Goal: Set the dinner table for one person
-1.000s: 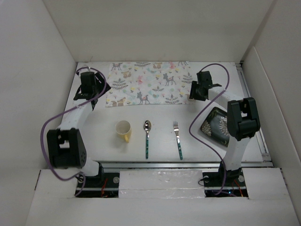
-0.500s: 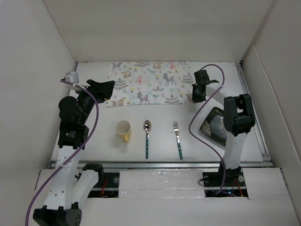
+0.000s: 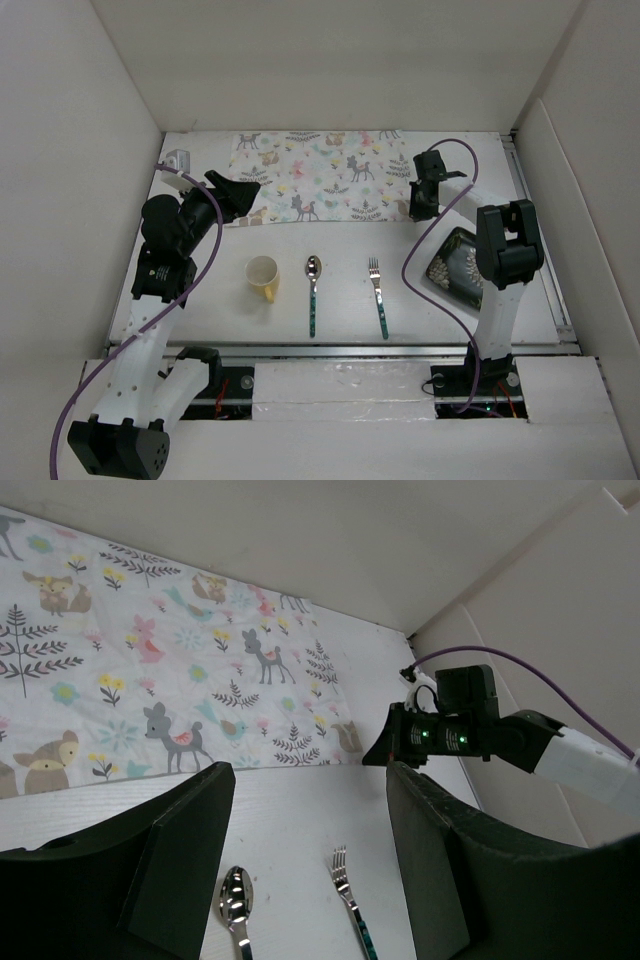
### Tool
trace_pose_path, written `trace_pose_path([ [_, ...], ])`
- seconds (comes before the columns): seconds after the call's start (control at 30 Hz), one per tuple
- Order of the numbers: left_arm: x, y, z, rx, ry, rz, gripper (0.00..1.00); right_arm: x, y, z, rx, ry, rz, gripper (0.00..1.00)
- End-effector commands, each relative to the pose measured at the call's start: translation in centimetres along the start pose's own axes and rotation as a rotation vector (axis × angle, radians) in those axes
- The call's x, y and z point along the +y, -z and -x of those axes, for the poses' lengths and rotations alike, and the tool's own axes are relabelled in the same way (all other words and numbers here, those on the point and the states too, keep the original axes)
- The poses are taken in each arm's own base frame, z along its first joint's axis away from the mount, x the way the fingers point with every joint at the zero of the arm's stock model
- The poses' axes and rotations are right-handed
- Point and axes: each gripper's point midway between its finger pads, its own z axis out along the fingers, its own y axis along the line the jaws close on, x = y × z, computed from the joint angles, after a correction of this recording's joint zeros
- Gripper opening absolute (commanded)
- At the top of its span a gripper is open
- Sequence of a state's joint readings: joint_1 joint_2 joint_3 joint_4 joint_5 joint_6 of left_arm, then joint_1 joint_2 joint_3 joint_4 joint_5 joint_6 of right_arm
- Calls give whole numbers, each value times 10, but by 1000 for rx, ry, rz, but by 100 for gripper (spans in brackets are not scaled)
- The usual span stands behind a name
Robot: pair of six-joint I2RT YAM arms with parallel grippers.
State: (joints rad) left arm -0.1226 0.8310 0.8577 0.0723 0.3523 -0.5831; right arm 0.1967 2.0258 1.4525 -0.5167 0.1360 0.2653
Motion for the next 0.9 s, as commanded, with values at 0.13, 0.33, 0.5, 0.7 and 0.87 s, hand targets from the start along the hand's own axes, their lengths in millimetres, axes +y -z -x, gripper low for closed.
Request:
trace_pose_path([
  [0.13, 35, -4, 6, -67, 3, 167, 60, -4, 24, 10, -89, -21, 21, 0],
  [0.33, 57, -21, -13, -17, 99, 234, 59, -10, 32, 17, -114, -25, 11, 0],
  [0.5, 62, -26, -22, 3, 133, 236, 59, -34, 34, 2, -124, -72, -11, 0],
  [0.7, 76, -17, -30, 9, 126, 303, 59, -32, 36, -1, -134, -85, 10, 0],
  [0.87, 65, -1, -33, 19, 60, 252, 50, -24, 96, 18, -324, -157, 97, 3],
])
